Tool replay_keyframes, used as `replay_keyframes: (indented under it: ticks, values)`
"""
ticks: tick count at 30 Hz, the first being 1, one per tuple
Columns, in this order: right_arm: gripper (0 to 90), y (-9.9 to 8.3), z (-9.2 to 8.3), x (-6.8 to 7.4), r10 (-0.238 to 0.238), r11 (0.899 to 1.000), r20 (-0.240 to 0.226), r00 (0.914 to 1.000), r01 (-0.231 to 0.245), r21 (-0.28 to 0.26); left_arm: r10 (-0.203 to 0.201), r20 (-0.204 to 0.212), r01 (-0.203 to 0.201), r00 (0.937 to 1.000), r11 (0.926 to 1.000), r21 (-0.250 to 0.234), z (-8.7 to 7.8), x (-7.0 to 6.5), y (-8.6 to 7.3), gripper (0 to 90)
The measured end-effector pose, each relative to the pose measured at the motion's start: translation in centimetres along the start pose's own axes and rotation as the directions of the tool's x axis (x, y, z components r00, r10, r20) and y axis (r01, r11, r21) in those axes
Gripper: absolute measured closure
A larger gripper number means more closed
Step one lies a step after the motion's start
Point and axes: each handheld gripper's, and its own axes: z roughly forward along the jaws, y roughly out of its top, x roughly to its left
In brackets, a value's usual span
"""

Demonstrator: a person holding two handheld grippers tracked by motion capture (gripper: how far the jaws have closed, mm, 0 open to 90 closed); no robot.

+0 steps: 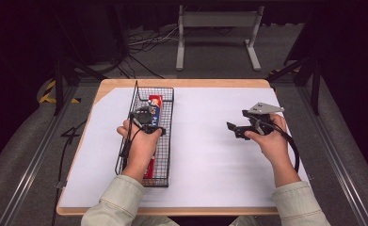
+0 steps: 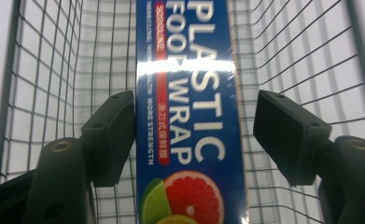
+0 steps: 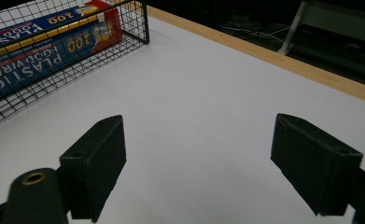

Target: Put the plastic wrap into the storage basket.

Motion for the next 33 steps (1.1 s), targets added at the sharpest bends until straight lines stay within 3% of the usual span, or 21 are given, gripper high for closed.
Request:
replay_keyframes:
  ticks: [5,8,13,15,16,19,21,25,28,33]
  values:
    - [17.7,0.0,0.0,0.0,-0.002,1.000,-0.003,1.0000,0.002,-0.001,0.039,0.011,-0.038,0.9992,0.9988,-0.031,-0.9,-0.2,0.3,25.6]
    - [17.7,-0.1,-0.2,0.0,-0.002,1.000,-0.001,1.0000,0.002,-0.011,0.093,0.034,-0.090,0.9950,0.9923,-0.085,-1.7,-0.1,0.5,22.0]
    - [17.7,-0.1,-0.5,-0.1,-0.002,1.000,-0.001,1.0000,0.002,-0.027,0.165,0.069,-0.151,0.9839,0.9739,-0.169,-2.9,0.5,0.7,18.4]
    - [17.8,-0.1,-0.7,0.0,-0.003,0.999,-0.003,1.0000,0.003,-0.033,0.202,0.102,-0.178,0.9740,0.9613,-0.210,-3.4,1.0,0.6,18.1]
    - [17.8,-0.1,-0.7,0.0,-0.003,0.999,-0.003,1.0000,0.003,-0.033,0.202,0.102,-0.178,0.9740,0.9613,-0.210,-3.4,1.0,0.6,17.9]
    - [17.8,-0.2,-0.9,0.0,-0.004,0.998,-0.003,1.0000,0.004,-0.056,0.264,0.133,-0.220,0.9552,0.9341,-0.281,-4.1,1.7,0.5,18.5]
    - [17.8,-0.4,-1.1,0.0,-0.008,0.998,-0.001,1.0000,0.008,-0.058,0.277,0.175,-0.213,0.9449,0.9254,-0.313,-4.4,2.3,0.2,18.6]
    - [17.8,-1.0,-1.6,-0.2,0.001,0.998,0.007,1.0000,-0.001,-0.068,0.324,0.205,-0.232,0.9233,0.8973,-0.376,-5.3,3.6,-0.4,18.9]
    - [17.8,-1.7,-2.3,-0.6,0.005,0.998,0.017,0.9998,-0.003,-0.068,0.370,0.226,-0.251,0.9012,0.8705,-0.424,-6.6,5.4,-1.0,19.1]
    - [17.8,-2.8,-3.6,-1.4,0.018,0.998,0.039,0.9991,-0.015,-0.064,0.386,0.254,-0.232,0.8872,0.8478,-0.477,-8.4,8.5,-2.2,19.0]
